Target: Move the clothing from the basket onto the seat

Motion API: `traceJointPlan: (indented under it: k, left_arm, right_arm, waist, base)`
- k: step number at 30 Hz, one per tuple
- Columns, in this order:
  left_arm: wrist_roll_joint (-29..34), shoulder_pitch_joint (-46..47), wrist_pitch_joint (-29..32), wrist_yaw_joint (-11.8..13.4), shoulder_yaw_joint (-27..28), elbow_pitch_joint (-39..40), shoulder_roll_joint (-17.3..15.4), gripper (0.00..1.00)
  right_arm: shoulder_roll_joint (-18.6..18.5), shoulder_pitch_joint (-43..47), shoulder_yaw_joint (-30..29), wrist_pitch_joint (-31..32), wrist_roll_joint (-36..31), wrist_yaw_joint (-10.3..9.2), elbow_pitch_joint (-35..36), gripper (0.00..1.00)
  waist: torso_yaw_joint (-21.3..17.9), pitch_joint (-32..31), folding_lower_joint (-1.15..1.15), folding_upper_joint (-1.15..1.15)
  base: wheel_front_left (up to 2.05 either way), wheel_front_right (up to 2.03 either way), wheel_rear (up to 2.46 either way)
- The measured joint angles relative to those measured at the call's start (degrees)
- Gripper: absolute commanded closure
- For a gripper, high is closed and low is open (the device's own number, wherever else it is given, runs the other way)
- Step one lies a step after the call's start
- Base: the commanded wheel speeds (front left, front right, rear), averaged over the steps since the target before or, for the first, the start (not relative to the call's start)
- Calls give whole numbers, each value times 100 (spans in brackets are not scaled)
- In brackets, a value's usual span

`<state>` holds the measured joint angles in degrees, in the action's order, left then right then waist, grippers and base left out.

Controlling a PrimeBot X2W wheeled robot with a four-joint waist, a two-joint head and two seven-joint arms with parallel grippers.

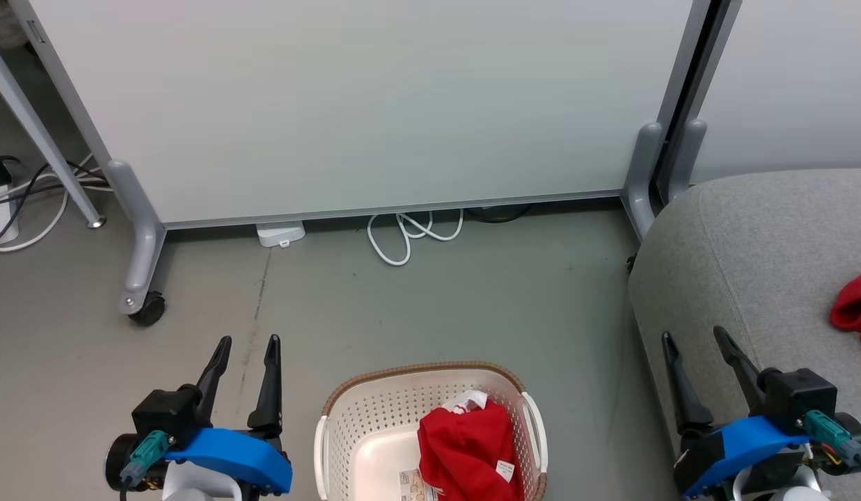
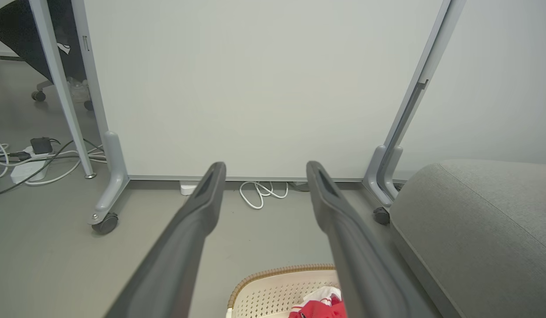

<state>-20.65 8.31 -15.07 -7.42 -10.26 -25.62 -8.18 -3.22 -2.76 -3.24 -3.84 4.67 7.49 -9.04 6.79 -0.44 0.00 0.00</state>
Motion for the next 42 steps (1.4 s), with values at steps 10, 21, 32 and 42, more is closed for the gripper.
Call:
traceJointPlan:
  k: [10,21,32,42]
  left_arm:
    - [8,-5,0,0,11,3,16,0]
    - [42,-3,0,0,-8,4,14,0]
    - [38,161,0,0,-200,-24,-8,0]
    - [37,555,0,0,-575,-274,-146,0]
  right_arm:
    - [13,5,59,-1,18,0,-43,0]
    - [20,2,98,-2,34,0,-59,0]
    - [26,-146,234,-20,45,0,19,0]
    - [27,-559,535,-68,64,0,51,0]
  waist:
    - [-30,34,0,0]
    - [-97,103,0,0]
    - [-261,430,0,0]
    - [-636,1068,1,0]
  base:
    - [0,0,0]
    - [0,0,0]
    - [0,0,0]
    - [0,0,0]
